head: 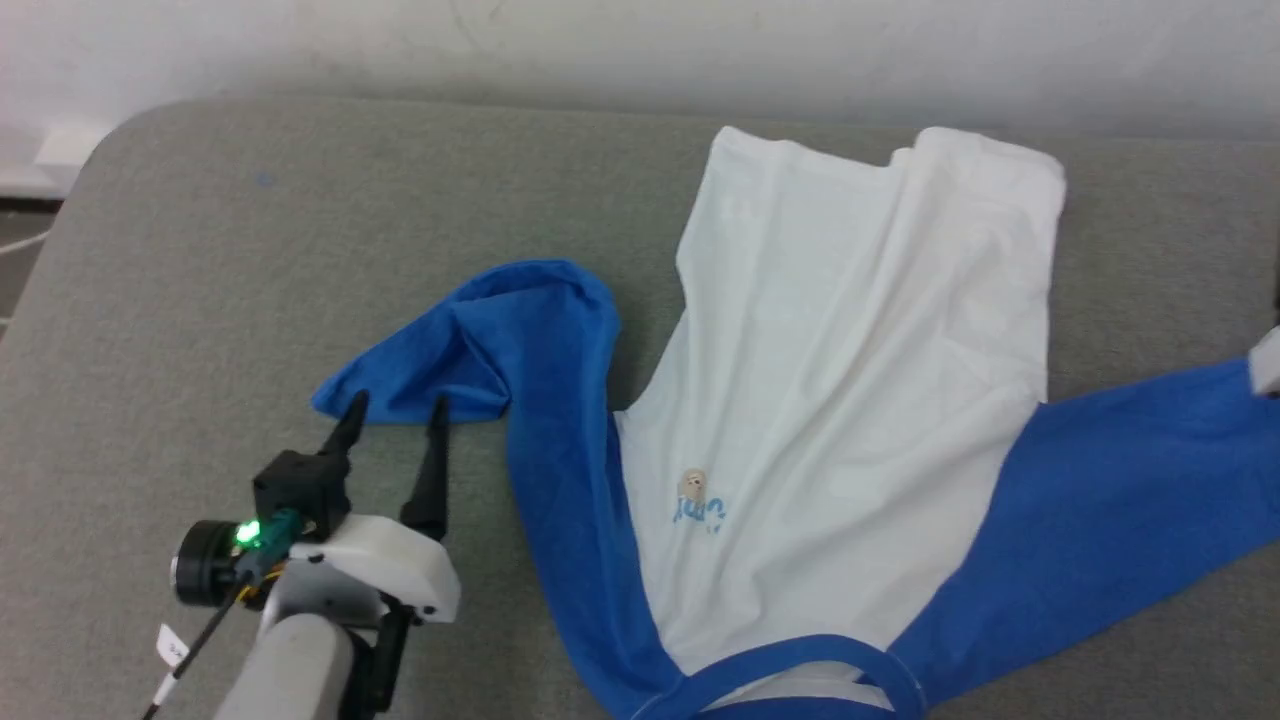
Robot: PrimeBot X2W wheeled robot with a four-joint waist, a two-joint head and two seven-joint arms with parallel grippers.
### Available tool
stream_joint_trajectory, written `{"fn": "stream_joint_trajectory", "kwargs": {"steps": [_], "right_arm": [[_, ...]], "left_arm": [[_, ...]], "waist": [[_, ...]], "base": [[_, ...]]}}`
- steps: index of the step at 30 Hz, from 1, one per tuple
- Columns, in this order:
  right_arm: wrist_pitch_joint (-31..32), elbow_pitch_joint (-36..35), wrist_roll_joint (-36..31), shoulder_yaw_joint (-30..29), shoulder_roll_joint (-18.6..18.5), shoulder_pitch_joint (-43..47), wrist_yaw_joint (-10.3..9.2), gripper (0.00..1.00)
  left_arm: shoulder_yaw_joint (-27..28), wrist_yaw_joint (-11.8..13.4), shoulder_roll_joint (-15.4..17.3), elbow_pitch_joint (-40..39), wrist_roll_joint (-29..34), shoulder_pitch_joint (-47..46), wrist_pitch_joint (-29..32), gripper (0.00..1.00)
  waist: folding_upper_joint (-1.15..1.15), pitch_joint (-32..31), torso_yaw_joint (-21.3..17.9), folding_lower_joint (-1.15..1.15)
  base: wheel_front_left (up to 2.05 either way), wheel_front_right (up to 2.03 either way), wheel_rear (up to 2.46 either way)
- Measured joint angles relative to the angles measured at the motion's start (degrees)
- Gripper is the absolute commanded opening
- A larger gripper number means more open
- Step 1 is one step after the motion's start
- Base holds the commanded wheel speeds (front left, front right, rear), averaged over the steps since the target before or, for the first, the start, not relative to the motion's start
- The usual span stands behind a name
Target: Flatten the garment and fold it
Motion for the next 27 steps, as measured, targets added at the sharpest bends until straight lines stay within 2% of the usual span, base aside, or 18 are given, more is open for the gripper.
{"fn": "stream_joint_trajectory", "kwargs": {"steps": [2, 6, 11, 15, 19, 22, 23, 24, 25, 27], "right_arm": [[-0.6, -6.5, 4.19, 1.78, 1.68, 4.17, -0.01, 1.0], [-0.89, -19.73, 10.58, 3.59, 6.71, 14.69, -0.01, 1.0], [0.03, -31.62, 13.89, 4.49, 12.91, 25.15, -0.01, 1.0], [1.18, -35.84, 13.96, 7.57, 15.5, 28.7, -0.01, 1.0], [1.8, -36.74, 14.01, 10.7, 16.58, 29.66, -0.02, 1.0], [2.19, -36.83, 13.97, 12.92, 16.8, 29.66, -0.02, 1.0], [2.2, -36.77, 13.89, 13.55, 16.86, 29.66, -0.01, 1.0], [2.19, -36.72, 13.69, 13.99, 16.97, 29.66, -0.01, 1.0], [2.16, -36.66, 13.44, 14.23, 17.05, 29.66, -0.01, 1.0], [2.13, -36.4, 13.39, 14.51, 17.08, 29.66, -0.01, 1.0]], "left_arm": [[1.18, 1.07, 0.87, 0.26, -0.49, 0.29, 2.07, 1.0], [2.24, 1.18, 4.23, 1.2, -0.65, 0.35, 7.51, 1.0], [2.5, -0.79, 9.2, 2.02, -1.1, -1.32, 15.84, 1.0], [2.45, -2.01, 12.58, 2.76, -1.41, -3.43, 21.45, 1.0], [2.35, -3.02, 14.83, 4.75, -1.91, -5.7, 27.21, 1.0], [1.34, -4.67, 16.34, 7.24, -2.31, -6.66, 33.09, 1.0], [1.18, -5.53, 16.68, 7.75, -3.0, -6.93, 34.74, 0.86], [1.14, -6.09, 16.99, 8.02, -3.7, -7.55, 36.22, 0.35], [1.04, -6.62, 17.5, 8.12, -3.98, -8.06, 37.13, 0.0], [0.93, -7.04, 18.15, 8.06, -3.85, -8.71, 36.94, 0.0]], "waist": [[0.0, -0.63, -1.29, 0.0], [0.0, -1.4, -3.73, 0.0], [0.0, -1.39, -6.35, -0.01], [0.0, -0.59, -7.98, 0.0], [0.0, 0.76, -9.16, 0.01], [0.0, 1.81, -9.84, 0.02], [0.0, 2.11, -10.05, 0.01], [0.0, 2.37, -10.26, 0.01], [0.0, 2.57, -10.47, 0.0], [0.01, 2.82, -10.85, 0.01]], "base": [[0.0, 0.0, 0.0], [0.0, 0.0, 0.0], [0.0, 0.0, 0.0], [0.0, 0.0, 0.0], [0.0, 0.0, 0.0], [0.0, 0.0, 0.0], [0.0, 0.0, 0.0], [0.0, 0.0, 0.0], [0.0, 0.0, 0.0], [0.0, 0.0, 0.0]]}}
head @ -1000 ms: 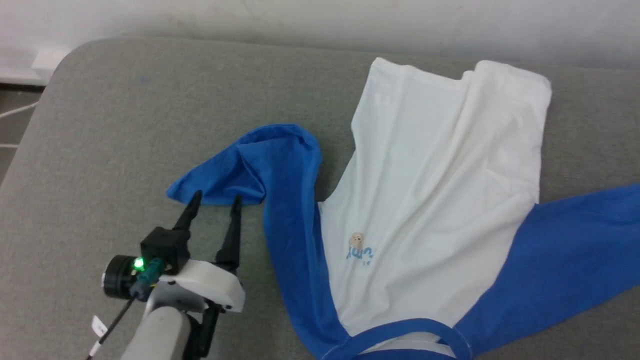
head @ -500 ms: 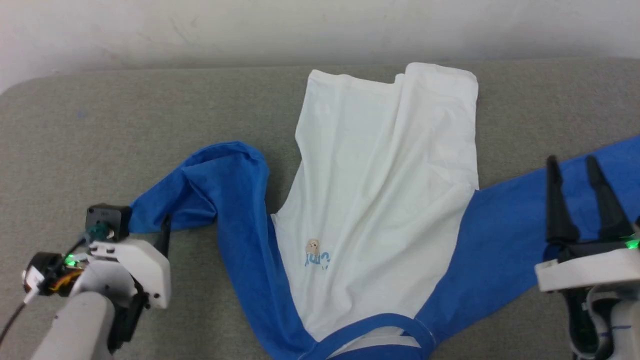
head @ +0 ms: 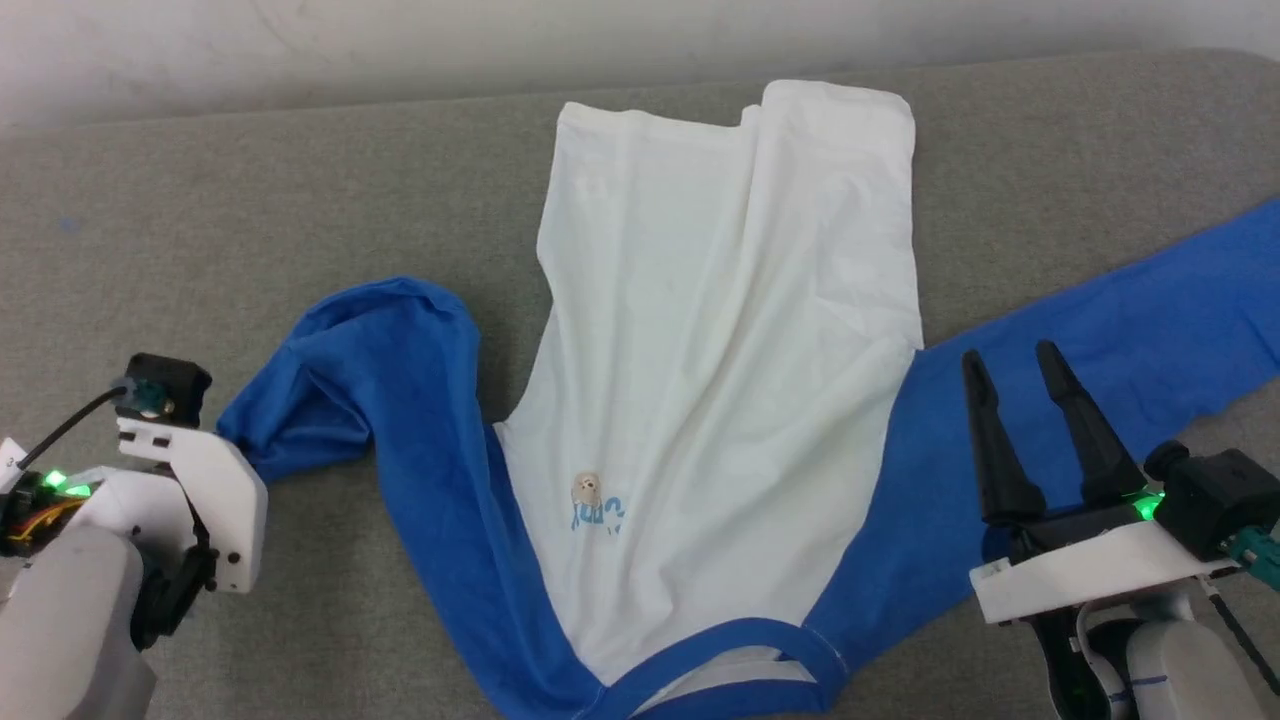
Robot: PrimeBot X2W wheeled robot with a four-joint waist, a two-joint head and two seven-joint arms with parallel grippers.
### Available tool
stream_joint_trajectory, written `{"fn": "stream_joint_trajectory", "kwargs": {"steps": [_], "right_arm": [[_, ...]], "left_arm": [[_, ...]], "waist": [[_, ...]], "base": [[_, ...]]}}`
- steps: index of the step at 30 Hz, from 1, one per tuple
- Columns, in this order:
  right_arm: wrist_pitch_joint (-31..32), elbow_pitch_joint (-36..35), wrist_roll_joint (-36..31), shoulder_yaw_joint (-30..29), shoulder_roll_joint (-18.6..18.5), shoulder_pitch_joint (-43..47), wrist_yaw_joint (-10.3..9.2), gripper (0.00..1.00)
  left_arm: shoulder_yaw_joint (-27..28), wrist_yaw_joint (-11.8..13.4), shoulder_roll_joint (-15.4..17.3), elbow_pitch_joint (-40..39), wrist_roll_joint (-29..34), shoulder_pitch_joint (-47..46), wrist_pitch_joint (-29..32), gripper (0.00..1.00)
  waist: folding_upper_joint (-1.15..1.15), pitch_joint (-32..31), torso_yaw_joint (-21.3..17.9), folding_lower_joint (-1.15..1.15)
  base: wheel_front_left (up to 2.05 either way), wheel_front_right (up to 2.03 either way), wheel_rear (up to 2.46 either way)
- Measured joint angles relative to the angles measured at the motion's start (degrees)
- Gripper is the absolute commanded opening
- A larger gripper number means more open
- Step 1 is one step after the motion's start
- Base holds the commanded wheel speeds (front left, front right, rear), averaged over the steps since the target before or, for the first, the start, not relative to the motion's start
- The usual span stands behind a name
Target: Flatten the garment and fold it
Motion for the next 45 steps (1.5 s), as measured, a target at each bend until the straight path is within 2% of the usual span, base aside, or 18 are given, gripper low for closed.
{"fn": "stream_joint_trajectory", "kwargs": {"steps": [8, 13, 17, 21, 28, 33, 35, 40, 45], "right_arm": [[-0.09, 1.48, -0.87, 0.3, 0.27, 0.59, 0.0, 1.0], [0.08, 1.33, -1.19, 0.83, 0.6, 0.68, 0.0, 1.0], [0.1, 0.78, -1.43, 1.75, 0.78, 0.42, 0.0, 1.0], [-0.19, 0.86, -1.37, 2.74, 1.08, -0.89, -0.01, 1.0], [-1.68, 2.13, -0.85, 4.71, 1.38, -2.75, -0.01, 1.0], [-2.72, 2.69, -0.41, 5.98, 1.47, -4.03, 0.0, 1.0], [-3.08, 2.72, -0.36, 6.17, 1.51, -4.3, 0.0, 1.0], [-3.23, 3.01, -0.37, 5.89, 1.55, -4.53, 0.0, 1.0], [-2.77, 3.7, -0.53, 4.67, 1.6, -4.6, 0.0, 1.0]], "left_arm": [[0.75, 3.22, 3.11, -2.9, 5.03, -2.5, -7.88, 0.0], [1.09, 3.56, 6.94, -5.47, 7.87, -7.61, -8.7, 0.0], [-0.53, 0.51, 9.14, -5.41, 9.58, -14.22, -6.33, 0.0], [-3.44, -2.66, 9.84, -3.33, 11.72, -21.42, -3.46, 0.0], [-7.02, -4.56, 9.83, 5.34, 15.23, -33.03, -2.69, 0.0], [-9.48, -5.27, 9.73, 13.99, 16.61, -36.94, -1.27, 0.0], [-9.61, -4.95, 9.17, 16.71, 16.62, -37.17, -0.98, 1.0], [-10.13, -3.1, 6.32, 20.49, 16.62, -37.26, -6.42, 1.0], [-10.37, -1.97, 3.18, 22.74, 16.11, -37.82, -13.76, 1.0]], "waist": [[0.0, -2.45, -0.14, 0.0], [0.0, -4.16, -0.74, -0.01], [0.0, -4.01, -2.02, -0.01], [0.0, -2.67, -3.72, 0.0], [0.0, 1.42, -8.2, 0.0], [0.0, 4.75, -11.07, 0.01], [0.0, 6.02, -11.98, 0.01], [0.0, 8.46, -13.36, 0.01], [0.0, 8.5, -12.63, 0.0]], "base": [[0.0, 0.0, 0.0], [0.0, 0.0, 0.0], [0.0, 0.0, 0.0], [0.0, 0.0, 0.0], [0.0, 0.0, 0.0], [0.0, 0.0, 0.0], [0.0, 0.0, 0.0], [0.0, 0.0, 0.0], [0.0, 0.0, 0.0]]}}
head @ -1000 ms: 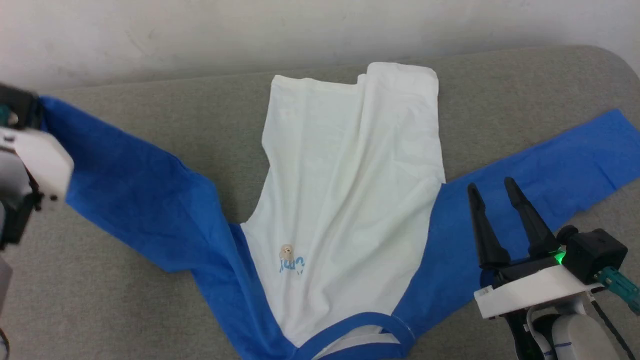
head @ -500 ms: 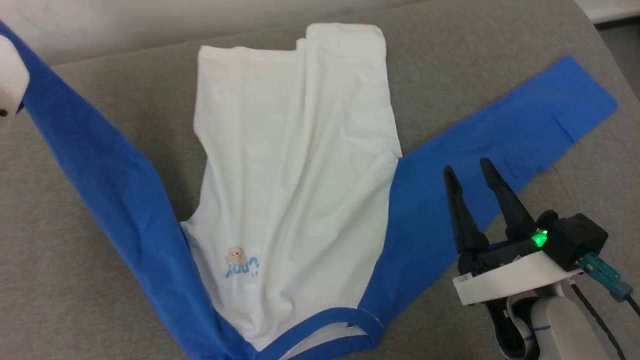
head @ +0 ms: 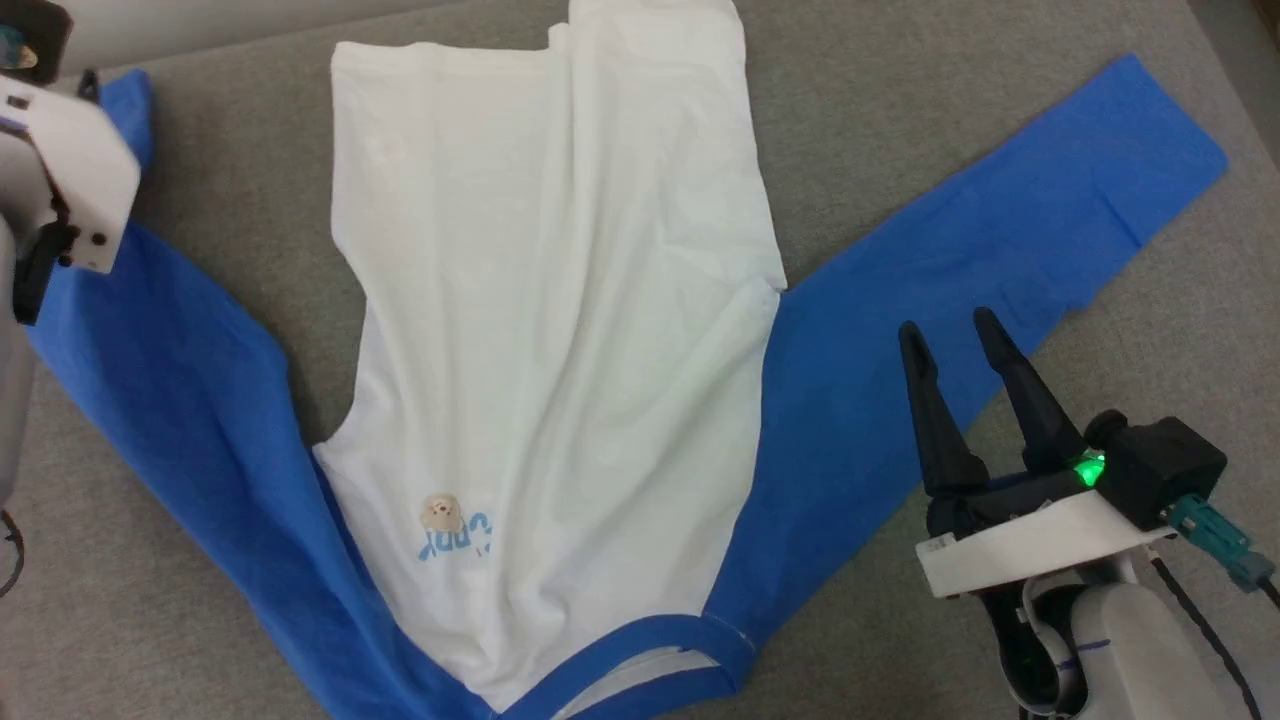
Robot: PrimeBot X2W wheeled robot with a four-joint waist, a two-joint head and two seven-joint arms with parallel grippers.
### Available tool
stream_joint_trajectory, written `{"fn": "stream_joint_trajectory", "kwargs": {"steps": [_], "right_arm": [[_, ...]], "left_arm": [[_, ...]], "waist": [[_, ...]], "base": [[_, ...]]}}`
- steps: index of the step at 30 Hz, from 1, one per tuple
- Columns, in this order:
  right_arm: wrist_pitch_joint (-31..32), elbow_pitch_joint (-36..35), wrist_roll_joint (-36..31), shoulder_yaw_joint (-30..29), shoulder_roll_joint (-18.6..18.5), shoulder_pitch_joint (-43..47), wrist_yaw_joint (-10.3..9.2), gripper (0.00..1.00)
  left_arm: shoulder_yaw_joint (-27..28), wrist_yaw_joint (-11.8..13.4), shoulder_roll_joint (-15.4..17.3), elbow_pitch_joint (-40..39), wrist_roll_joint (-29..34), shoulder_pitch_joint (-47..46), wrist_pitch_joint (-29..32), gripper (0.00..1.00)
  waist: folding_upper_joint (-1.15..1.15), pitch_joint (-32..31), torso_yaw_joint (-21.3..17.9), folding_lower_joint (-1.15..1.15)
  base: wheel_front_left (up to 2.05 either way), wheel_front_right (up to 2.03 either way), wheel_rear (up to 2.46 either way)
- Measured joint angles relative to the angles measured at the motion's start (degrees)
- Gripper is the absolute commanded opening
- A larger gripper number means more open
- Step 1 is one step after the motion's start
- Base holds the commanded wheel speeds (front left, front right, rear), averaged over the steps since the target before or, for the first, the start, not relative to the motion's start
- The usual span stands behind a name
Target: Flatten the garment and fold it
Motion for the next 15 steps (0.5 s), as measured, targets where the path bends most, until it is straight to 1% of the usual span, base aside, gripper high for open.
{"fn": "stream_joint_trajectory", "kwargs": {"steps": [5, 8, 11, 15], "right_arm": [[2.77, 1.0, -0.74, -2.02, -0.66, 0.13, 0.0, 1.0], [5.03, 1.72, -1.68, -3.58, -1.69, 0.74, -0.01, 1.0], [7.16, 1.9, -2.89, -5.22, -2.81, 2.16, 0.0, 1.0], [10.06, 1.44, -3.61, -6.61, -3.97, 4.45, 0.0, 1.0]], "left_arm": [[1.56, 1.54, -3.1, 0.59, -2.47, -0.25, -8.39, 1.0], [3.58, 2.78, -5.66, -0.03, -5.66, 0.53, -13.9, 1.0], [5.45, 3.86, -7.9, -1.64, -8.56, 3.87, -19.14, 1.0], [7.23, 4.81, -10.37, -5.67, -12.1, 11.5, -24.65, 1.0]], "waist": [[0.0, -2.04, 1.34, -0.01], [0.0, -3.95, 2.64, -0.01], [0.0, -6.23, 4.48, -0.01], [0.0, -9.45, 7.36, -0.02]], "base": [[0.0, 0.0, 0.0], [0.0, 0.0, 0.0], [0.0, 0.0, 0.0], [0.0, 0.0, 0.0]]}}
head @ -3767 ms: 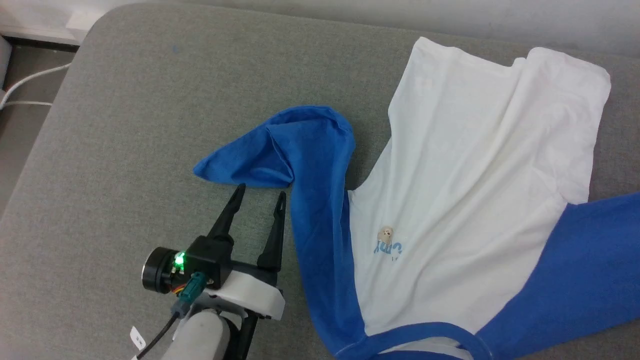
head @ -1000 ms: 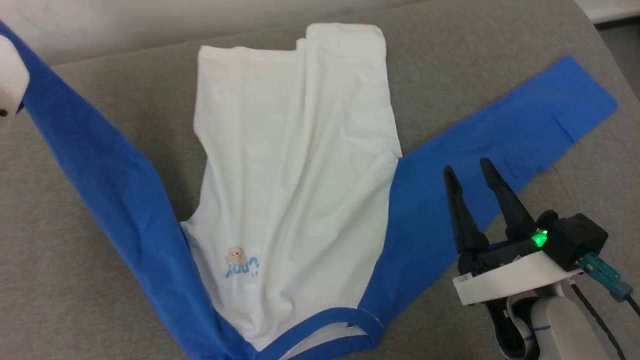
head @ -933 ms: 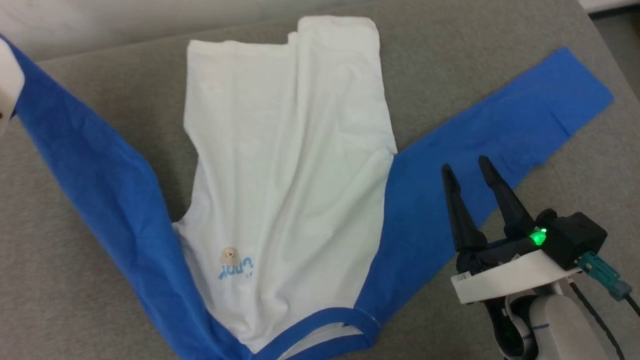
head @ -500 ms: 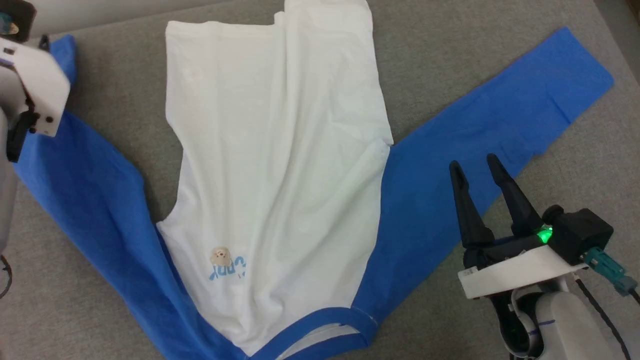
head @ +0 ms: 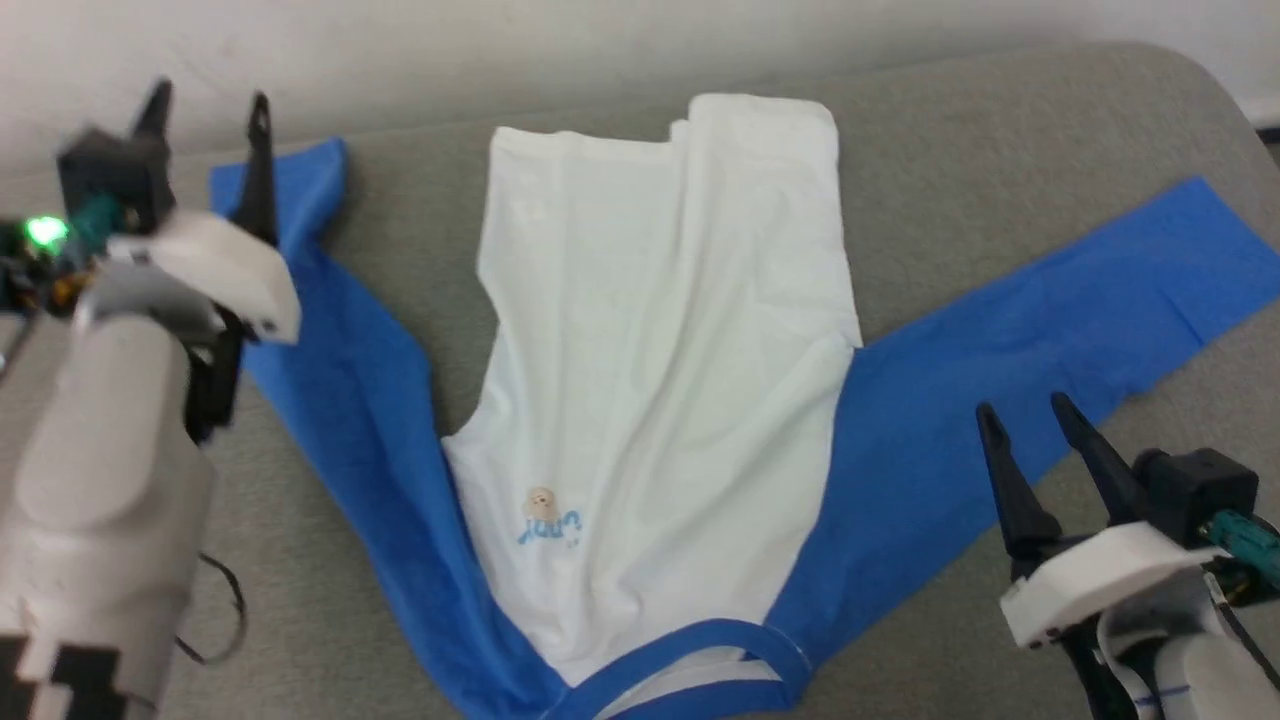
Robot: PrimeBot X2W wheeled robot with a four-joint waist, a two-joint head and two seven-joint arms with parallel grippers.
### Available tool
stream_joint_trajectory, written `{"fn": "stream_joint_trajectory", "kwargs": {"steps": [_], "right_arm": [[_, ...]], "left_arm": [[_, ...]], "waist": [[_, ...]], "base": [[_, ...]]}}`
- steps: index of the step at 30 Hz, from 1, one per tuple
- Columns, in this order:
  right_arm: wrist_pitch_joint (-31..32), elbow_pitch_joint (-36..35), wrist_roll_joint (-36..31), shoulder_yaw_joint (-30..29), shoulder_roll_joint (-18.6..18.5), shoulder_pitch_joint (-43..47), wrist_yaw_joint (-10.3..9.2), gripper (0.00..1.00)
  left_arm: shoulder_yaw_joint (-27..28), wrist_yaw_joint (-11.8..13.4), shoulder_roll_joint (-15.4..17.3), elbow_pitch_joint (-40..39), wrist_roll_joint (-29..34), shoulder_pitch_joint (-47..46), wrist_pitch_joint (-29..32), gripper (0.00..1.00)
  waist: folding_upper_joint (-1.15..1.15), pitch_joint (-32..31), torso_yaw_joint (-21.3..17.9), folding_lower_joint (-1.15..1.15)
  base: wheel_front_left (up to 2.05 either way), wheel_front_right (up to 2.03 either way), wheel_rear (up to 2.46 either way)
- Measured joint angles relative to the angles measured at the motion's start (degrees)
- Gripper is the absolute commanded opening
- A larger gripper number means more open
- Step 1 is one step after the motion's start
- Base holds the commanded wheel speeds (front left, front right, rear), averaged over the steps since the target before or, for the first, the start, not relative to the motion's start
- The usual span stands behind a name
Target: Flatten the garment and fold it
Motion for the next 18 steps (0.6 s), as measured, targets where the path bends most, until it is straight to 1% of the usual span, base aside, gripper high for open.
{"fn": "stream_joint_trajectory", "kwargs": {"steps": [3, 6, 10, 12, 16, 18], "right_arm": [[1.94, -0.45, -0.38, -0.96, -0.65, 1.75, -0.01, 1.0], [3.81, -1.05, -0.68, -1.25, -1.1, 3.4, 0.0, 1.0], [6.0, -1.32, -0.87, -1.25, -1.09, 5.62, 0.0, 1.0], [7.51, -1.43, -0.91, -1.0, -1.1, 6.97, 0.0, 1.0], [12.01, -2.14, -0.91, -0.44, -1.34, 9.62, 0.0, 1.0], [15.56, -2.64, -0.89, -0.51, -1.58, 10.95, 0.0, 1.0]], "left_arm": [[1.38, 1.92, -1.88, -4.93, -2.11, 7.49, -2.22, 1.0], [2.16, 3.58, -2.63, -11.43, -3.12, 15.71, -3.34, 1.0], [2.18, 5.97, -3.67, -20.31, -3.07, 27.18, -3.94, 1.0], [1.77, 6.67, -4.37, -24.43, -2.94, 32.79, -4.14, 1.0], [1.15, 9.02, -6.17, -31.17, -1.56, 41.83, -4.15, 1.0], [1.41, 9.78, -7.99, -33.84, -1.37, 45.12, -4.21, 1.0]], "waist": [[0.0, -2.29, 2.25, 0.0], [0.0, -4.61, 4.29, -0.01], [0.0, -7.49, 6.57, 0.0], [0.0, -8.81, 7.55, -0.01], [0.0, -10.93, 9.18, -0.01], [0.0, -11.53, 10.05, 0.0]], "base": [[0.0, 0.0, 0.0], [0.0, 0.0, 0.0], [0.0, 0.0, 0.0], [0.0, 0.0, 0.0], [0.0, 0.0, 0.0], [0.0, 0.0, 0.0]]}}
